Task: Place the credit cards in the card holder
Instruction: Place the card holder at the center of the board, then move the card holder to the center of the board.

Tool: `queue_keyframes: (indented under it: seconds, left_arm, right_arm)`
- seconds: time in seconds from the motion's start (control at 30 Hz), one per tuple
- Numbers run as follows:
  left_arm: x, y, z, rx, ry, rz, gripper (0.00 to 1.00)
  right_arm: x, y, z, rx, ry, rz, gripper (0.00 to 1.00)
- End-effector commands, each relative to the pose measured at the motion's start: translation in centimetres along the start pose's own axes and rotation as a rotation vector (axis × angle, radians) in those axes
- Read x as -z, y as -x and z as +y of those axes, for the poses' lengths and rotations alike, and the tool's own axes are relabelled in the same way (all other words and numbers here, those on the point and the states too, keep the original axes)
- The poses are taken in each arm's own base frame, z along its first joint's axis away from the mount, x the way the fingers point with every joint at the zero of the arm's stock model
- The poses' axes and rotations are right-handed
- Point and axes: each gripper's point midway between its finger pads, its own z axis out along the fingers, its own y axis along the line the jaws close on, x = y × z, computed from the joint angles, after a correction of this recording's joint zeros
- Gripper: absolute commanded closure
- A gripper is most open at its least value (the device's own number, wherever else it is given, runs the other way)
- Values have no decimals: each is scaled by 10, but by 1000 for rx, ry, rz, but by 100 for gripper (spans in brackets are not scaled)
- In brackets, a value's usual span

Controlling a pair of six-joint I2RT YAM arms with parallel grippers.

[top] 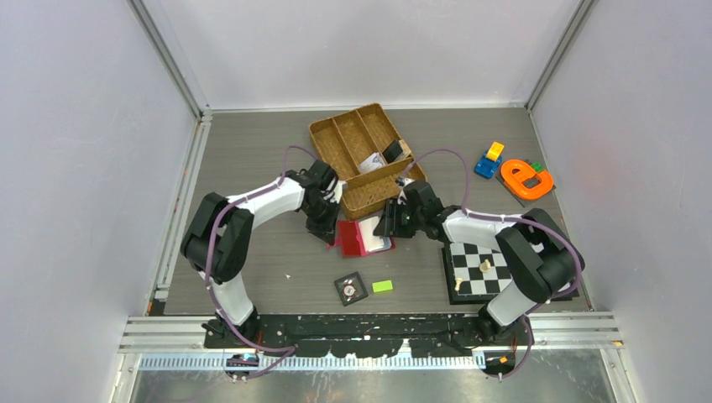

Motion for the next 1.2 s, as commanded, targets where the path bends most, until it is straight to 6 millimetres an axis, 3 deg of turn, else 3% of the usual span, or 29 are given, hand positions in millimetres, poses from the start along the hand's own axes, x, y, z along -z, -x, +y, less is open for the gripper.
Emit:
queue_keyframes:
  seconds: [0.0,0.63,0.8,0.9,1.17]
  left_arm:
    - [2,8,-3,-5,-13,-5,100]
    - [0,8,1,-2,3,4,100]
    - [1,9,4,9,10,5,100]
    - [7,13,11,18,31,-14,94]
    - [43,27,41,87,71,-130,65]
  right_arm:
    - [-3,0,24,-26,111,20,53]
    - [13,12,96,22,315,-22,53]
    - [5,6,107,44,317,-12,53]
    - [-3,2,107,43,306,-3,52]
    - [-21,-7,115,53,306,17,51]
